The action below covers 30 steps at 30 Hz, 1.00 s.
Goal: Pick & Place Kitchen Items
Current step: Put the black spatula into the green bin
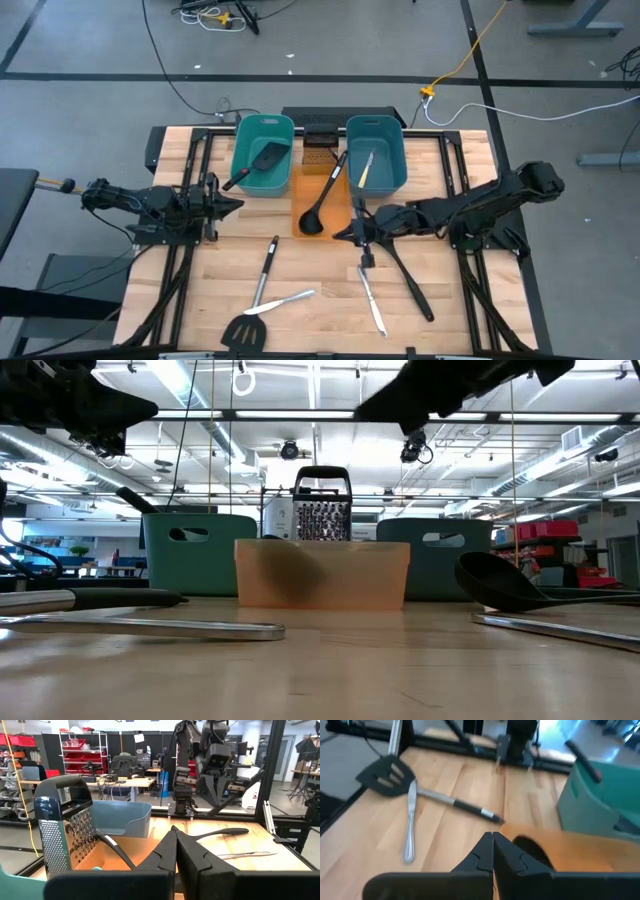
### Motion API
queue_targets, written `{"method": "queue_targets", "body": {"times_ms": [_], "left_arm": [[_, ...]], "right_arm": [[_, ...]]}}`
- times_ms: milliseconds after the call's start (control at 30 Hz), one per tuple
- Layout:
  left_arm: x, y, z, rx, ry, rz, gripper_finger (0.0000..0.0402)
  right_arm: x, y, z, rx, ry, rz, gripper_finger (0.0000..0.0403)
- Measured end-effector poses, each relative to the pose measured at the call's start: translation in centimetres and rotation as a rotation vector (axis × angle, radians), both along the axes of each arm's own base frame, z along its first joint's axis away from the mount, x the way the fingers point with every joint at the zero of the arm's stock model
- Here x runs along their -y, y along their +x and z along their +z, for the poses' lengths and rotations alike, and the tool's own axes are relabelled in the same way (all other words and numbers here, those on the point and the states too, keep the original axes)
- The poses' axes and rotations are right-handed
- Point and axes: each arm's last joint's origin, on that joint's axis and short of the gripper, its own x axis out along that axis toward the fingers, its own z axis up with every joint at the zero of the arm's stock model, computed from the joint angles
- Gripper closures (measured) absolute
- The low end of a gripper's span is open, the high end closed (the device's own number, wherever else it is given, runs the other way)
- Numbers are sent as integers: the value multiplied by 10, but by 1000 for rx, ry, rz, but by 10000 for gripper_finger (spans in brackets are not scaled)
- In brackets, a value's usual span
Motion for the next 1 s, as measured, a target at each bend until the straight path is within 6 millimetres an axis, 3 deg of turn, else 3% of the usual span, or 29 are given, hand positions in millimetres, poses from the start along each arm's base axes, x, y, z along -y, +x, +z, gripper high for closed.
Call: {"method": "queue_targets", "body": {"times_ms": [100, 267, 367, 500, 733, 1000], "left_arm": [[0, 0, 0, 1, 2, -9, 386], [3, 0, 4, -45, 28, -107, 380], [6, 9, -3, -165, 26, -139, 385], [10, 21, 7, -198, 10, -153, 391], [18, 47, 31, -405, 205, -193, 379], [30, 83, 52, -675, 414, -322, 347]], "right_arm": [[-4, -5, 1, -27, 4, 18, 397], [-9, -14, 18, 43, 26, 42, 397], [-9, -21, 29, 85, 20, 55, 397], [-9, -36, 39, 205, 23, 78, 397], [4, -78, 9, 452, 123, 10, 397], [-2, -92, -14, 467, 133, -14, 396]]}}
